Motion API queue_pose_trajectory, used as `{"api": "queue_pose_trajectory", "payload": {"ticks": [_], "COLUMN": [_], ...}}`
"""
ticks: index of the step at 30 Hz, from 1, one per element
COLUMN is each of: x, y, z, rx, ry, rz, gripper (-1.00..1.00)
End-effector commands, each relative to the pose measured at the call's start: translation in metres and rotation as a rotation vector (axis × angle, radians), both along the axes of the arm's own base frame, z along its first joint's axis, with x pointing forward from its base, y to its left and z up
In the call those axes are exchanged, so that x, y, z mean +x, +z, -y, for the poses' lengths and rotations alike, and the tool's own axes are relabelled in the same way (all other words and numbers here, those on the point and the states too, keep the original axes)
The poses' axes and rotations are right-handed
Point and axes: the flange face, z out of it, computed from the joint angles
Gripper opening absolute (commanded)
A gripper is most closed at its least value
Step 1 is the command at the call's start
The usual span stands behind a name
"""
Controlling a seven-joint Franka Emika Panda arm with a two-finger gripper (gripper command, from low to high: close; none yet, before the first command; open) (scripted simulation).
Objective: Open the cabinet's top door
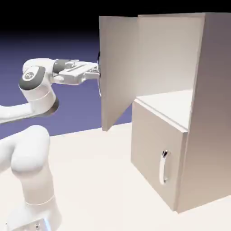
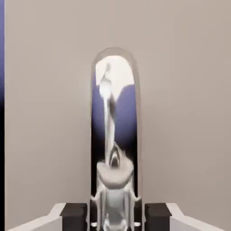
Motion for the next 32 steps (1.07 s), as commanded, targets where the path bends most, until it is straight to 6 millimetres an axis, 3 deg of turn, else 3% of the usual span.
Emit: {"api": "queue_pose_trajectory", "payload": {"ticks": [1,7,15,24,31,32], "x": [-0.003,-0.02,-0.031,-0.024,-0.008,-0.008], "y": [0.0,0.0,0.0,0.0,0.0,0.0], "z": [-0.007,-0.056,-0.14,-0.225,-0.278,-0.278], "rx": [-0.002,-0.002,-0.002,-0.002,-0.002,-0.002], "ry": [-0.019,-0.16,-0.391,-0.62,-0.771,-0.771], "rz": [0.0,0.0,-0.001,-0.001,-0.001,-0.001], "gripper": [-1.0,-1.0,-1.0,-1.0,-1.0,1.0]}}
